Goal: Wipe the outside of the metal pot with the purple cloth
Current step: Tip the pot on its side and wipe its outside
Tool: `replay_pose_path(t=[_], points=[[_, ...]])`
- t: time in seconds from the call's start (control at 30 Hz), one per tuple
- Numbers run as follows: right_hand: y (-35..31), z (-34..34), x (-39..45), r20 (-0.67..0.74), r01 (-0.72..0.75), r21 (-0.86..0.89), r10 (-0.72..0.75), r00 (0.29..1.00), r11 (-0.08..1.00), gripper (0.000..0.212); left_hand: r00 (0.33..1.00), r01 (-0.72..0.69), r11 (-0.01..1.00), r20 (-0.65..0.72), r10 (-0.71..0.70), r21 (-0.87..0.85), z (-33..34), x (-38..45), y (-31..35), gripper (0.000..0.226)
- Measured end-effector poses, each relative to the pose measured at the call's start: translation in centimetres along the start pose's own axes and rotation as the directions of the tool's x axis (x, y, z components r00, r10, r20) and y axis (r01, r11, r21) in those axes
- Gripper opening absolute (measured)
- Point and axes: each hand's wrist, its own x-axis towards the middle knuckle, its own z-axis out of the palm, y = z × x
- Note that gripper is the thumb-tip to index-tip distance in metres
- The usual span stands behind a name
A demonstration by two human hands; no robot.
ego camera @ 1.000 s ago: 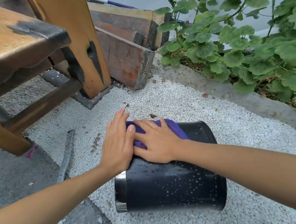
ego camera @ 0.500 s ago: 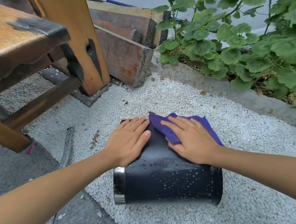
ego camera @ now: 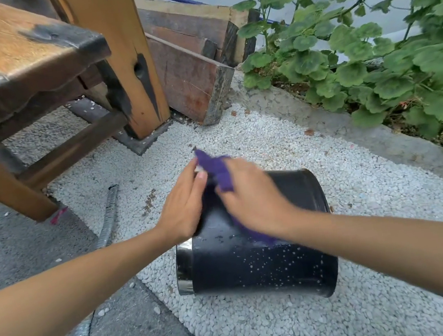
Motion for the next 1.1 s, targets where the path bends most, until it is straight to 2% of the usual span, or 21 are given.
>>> replay_pose_path(t=[0.1, 0.17, 0.23, 0.27, 0.33, 0.4, 0.43, 0.53, 0.63, 0.73, 0.87, 0.97, 1.1], points=[[-2.0, 3.9, -0.9, 0.096, 0.019, -0.035, -0.016, 0.995, 0.999, 0.043, 0.994, 0.052, 0.969, -0.080, -0.073, -0.240, 0.0, 0.0, -1.3, 0.043], [-1.7, 5.4, -1.6, 0.141, 0.068, -0.153, -0.046, 0.989, 0.986, 0.059, 0.983, 0.101, 0.945, -0.116, -0.143, -0.312, -0.6, -0.3, -2.4, 0.046], [-0.4, 6.1, -2.5, 0.206, 0.166, -0.339, -0.099, 0.974, 0.926, 0.070, 0.971, 0.112, 0.944, -0.169, -0.171, -0.309, -1.3, -0.5, -3.3, 0.062], [0.2, 6.2, -3.1, 0.224, 0.209, -0.406, -0.124, 0.967, 0.890, 0.072, 0.972, 0.103, 0.964, -0.180, -0.149, -0.245, -1.8, -0.5, -3.2, 0.067], [1.5, 6.2, -4.1, 0.258, 0.268, -0.481, -0.157, 0.953, 0.835, 0.076, 0.989, -0.044, 0.999, -0.138, 0.043, 0.000, -2.4, -0.6, -2.6, 0.062], [2.6, 5.6, -5.0, 0.289, 0.299, -0.512, -0.166, 0.943, 0.805, 0.080, 0.966, -0.258, 0.947, 0.021, 0.259, 0.193, -2.3, -0.8, -1.3, 0.058], [3.1, 5.1, -5.2, 0.293, 0.304, -0.522, -0.167, 0.942, 0.797, 0.081, 0.946, -0.322, 0.910, 0.112, 0.303, 0.261, -2.0, -0.9, -0.6, 0.058], [5.1, 3.3, -6.4, 0.279, 0.276, -0.551, -0.138, 0.950, 0.788, 0.082, 0.906, -0.415, 0.788, 0.282, 0.315, 0.455, -0.7, -1.5, 0.6, 0.063], [7.0, 1.5, -7.6, 0.248, 0.216, -0.584, -0.081, 0.965, 0.782, 0.086, 0.897, -0.440, 0.707, 0.312, 0.314, 0.553, -0.5, -1.9, 0.8, 0.065], [8.7, -0.1, -8.3, 0.186, 0.114, -0.618, 0.004, 0.983, 0.778, 0.088, 0.925, -0.379, 0.726, 0.242, 0.292, 0.574, -0.5, -1.9, 0.6, 0.063], [10.1, -1.5, -8.8, 0.133, 0.043, -0.644, 0.057, 0.989, 0.763, 0.085, 0.979, -0.200, 0.832, 0.078, 0.187, 0.518, -0.5, -2.7, 0.0, 0.063], [10.4, -1.7, -8.7, 0.091, -0.008, -0.626, 0.083, 0.992, 0.780, 0.084, 0.974, -0.222, 0.889, 0.128, 0.186, 0.400, -0.7, -4.2, -0.9, 0.067], [11.2, -2.2, -7.8, 0.070, -0.076, -0.602, 0.147, 0.987, 0.795, 0.088, 0.934, -0.333, 0.904, 0.225, 0.278, 0.267, -0.8, -5.2, -0.6, 0.061]])
